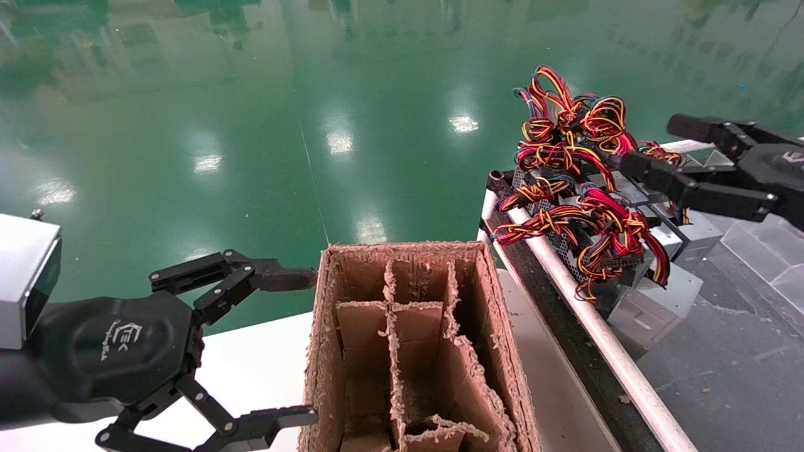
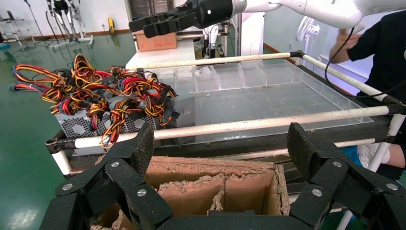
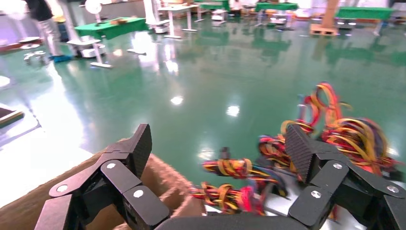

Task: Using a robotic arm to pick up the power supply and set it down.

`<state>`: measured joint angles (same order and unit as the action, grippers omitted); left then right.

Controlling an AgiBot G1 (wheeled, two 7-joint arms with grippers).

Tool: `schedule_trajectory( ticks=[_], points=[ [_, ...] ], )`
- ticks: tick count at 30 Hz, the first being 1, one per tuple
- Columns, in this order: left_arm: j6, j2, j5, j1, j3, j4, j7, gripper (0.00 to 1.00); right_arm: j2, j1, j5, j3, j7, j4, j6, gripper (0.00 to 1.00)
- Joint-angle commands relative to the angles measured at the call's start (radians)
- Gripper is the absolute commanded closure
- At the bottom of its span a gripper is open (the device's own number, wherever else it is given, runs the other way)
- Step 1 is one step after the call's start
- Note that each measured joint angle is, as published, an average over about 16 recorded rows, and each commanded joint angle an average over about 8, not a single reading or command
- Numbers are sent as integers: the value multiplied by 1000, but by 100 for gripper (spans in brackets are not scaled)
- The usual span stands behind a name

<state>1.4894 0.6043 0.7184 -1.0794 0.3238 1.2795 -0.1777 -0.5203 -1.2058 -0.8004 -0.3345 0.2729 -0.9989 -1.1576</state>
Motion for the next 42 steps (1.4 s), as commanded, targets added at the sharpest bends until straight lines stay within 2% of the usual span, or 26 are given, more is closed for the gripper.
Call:
schedule_trajectory(
  ticks=[1, 42],
  points=[
    [0, 0, 0, 0, 0, 0, 0, 0, -4, 6, 3, 2, -4, -13, -15, 0],
    [-1, -1, -1, 0, 2, 0, 1, 0, -88, 127, 68, 53, -83, -277, -328, 0]
  ],
)
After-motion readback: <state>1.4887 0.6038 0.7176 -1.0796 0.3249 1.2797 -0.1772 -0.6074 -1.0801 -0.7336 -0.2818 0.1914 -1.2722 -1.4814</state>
